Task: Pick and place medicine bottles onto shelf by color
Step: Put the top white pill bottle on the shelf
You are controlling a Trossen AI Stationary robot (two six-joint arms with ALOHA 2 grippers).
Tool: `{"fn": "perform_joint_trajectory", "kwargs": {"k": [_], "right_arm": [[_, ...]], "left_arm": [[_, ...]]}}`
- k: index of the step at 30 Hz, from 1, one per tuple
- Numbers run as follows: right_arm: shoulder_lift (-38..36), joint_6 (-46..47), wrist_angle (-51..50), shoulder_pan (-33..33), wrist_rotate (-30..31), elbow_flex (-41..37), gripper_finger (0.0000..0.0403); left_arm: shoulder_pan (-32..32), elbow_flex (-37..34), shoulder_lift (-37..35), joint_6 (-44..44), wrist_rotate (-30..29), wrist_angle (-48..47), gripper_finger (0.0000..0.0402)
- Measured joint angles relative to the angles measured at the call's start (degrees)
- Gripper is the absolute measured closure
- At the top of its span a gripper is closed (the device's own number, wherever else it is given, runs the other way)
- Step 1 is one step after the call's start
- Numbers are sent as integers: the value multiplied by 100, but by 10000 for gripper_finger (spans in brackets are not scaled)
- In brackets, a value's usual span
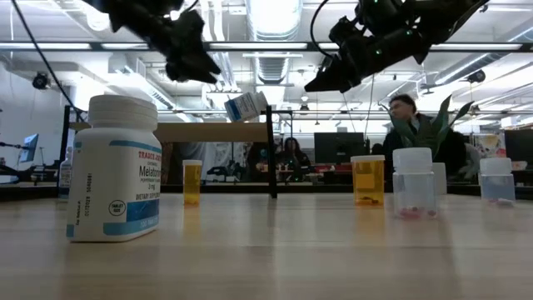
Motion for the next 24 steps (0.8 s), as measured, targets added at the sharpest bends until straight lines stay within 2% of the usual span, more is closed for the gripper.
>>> {"fn": "perform_joint_trajectory", "kwargs": {"k": [4, 8, 16, 24], "right_arm": [[0, -77, -10, 0, -11, -59, 394], [2, -148, -9, 0, -132, -123, 394], [2, -356, -13, 0, -313, -206, 394], [2, -408, -18, 0, -314, -314, 394]], "left_arm": [[0, 638, 538, 172, -55, -303, 140], [0, 1187, 1081, 476, -68, -636, 122], [-4, 1972, 1960, 860, 66, -1029, 118], [-5, 2363, 2354, 921, 420, -1304, 118]]}}
